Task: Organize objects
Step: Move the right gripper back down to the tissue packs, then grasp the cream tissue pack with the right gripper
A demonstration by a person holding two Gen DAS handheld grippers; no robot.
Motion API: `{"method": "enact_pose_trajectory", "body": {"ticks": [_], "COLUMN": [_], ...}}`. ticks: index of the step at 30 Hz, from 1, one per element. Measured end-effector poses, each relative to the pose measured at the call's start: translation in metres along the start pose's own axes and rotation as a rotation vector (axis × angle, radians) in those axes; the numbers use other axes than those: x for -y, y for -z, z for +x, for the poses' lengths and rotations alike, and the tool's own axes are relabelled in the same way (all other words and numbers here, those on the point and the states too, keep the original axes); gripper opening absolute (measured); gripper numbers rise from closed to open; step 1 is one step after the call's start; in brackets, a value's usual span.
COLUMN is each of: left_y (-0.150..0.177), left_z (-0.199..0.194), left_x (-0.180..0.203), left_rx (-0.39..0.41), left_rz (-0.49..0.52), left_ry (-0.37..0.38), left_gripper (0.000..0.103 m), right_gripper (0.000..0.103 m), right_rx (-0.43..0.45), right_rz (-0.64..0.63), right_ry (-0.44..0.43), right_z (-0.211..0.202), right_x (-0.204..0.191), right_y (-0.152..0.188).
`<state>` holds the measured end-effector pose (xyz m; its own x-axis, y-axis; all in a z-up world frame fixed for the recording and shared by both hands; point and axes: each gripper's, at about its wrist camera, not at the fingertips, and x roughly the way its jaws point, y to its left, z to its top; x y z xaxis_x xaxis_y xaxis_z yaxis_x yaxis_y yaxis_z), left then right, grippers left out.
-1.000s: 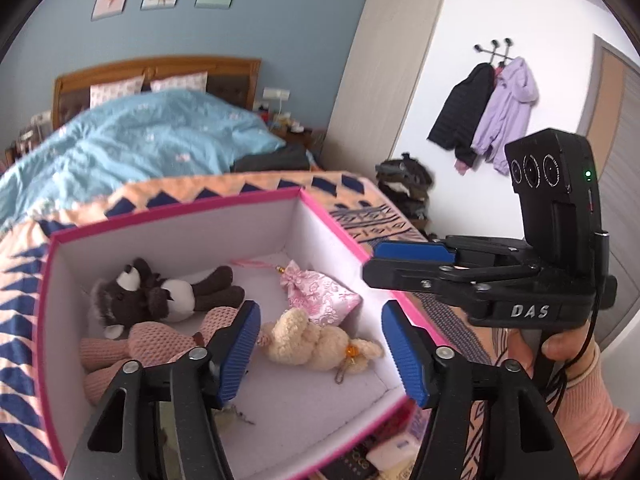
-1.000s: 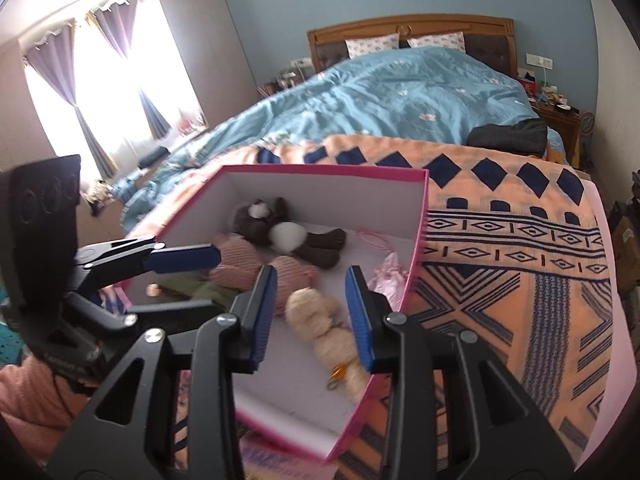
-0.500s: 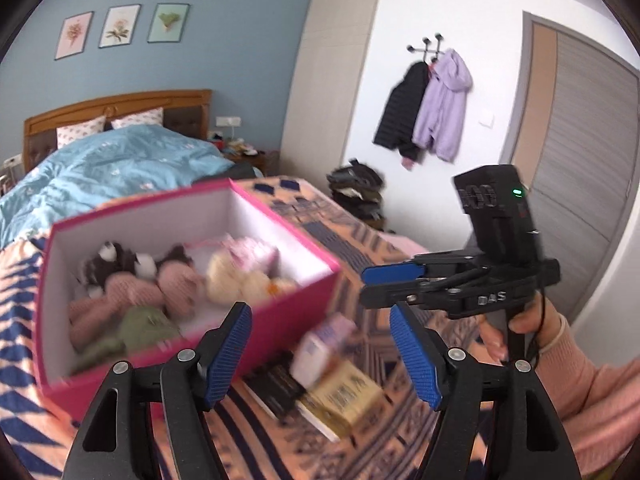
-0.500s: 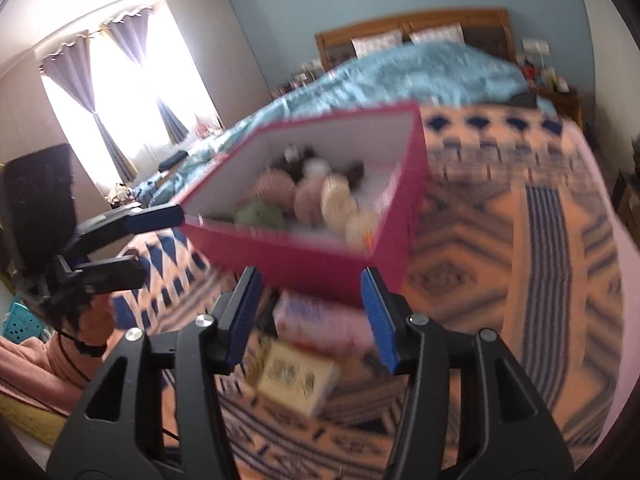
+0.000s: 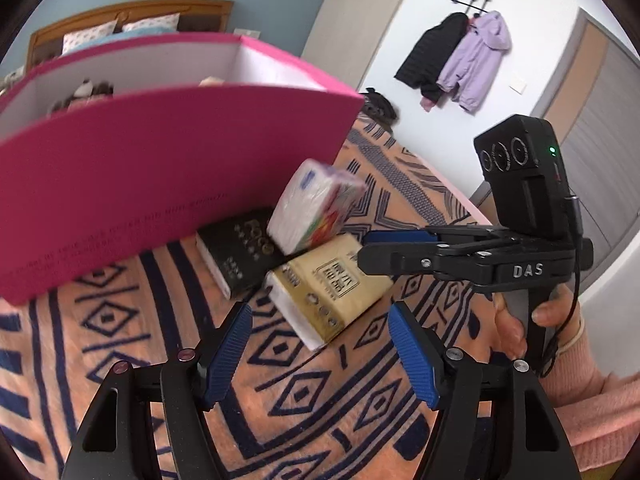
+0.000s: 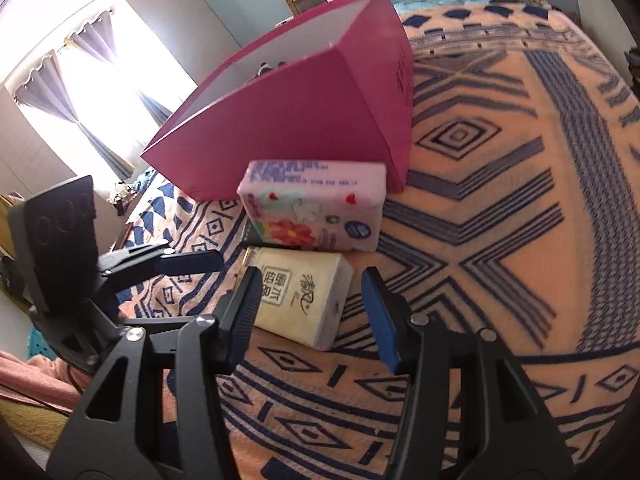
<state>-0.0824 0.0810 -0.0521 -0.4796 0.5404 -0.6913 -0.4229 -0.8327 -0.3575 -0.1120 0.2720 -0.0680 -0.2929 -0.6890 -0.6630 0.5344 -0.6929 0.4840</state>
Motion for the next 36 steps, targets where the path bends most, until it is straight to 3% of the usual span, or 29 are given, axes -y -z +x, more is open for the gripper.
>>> {"method": "enact_pose_trajectory", "body": {"ticks": [7,9,12,16,26,36], "left_y": [0.004,0.004,0.005,0.007,0.011,0.018], "left_z": [0.010,0.013,0.018,0.019,0.015,0.001], "left_x": [-0.007,-0.009,-0.011,-0.008,-0.008,-0.002], "left_rx": [-0.019,-0.026,-0.040,-0.040,-0.031,-0.013], "left_rz": [-0.063,-0.073,-0.081,-0.081,-0.088,-0.067], "left_ry": [0.032,0.042,0.044,0.059,0.085,0.089], "left_gripper": [0.057,0.047,0.040,0.040,0.040,0.040], "right_gripper": [0.054,0.053,0.049,0.041,0.041,0.041], "right_rx": [-0.008,-0.010,-0.007,-0.011,0.016,0.031], "right_rz": [0.004,-0.004,-0.018,-0.049,-0.177,-0.178], "right_ry": [0.039,0.058,0.079,0.087,0.218,0.183], "right_z": [0.007,0.008,0.009,0.009,0.005,-0.001], "right_x": [-0.001,-0.003,-0.005,-0.015,-0.046,-0.051], "right_y": [0.008,0.009,0.010,0.012,0.018,0.018]}}
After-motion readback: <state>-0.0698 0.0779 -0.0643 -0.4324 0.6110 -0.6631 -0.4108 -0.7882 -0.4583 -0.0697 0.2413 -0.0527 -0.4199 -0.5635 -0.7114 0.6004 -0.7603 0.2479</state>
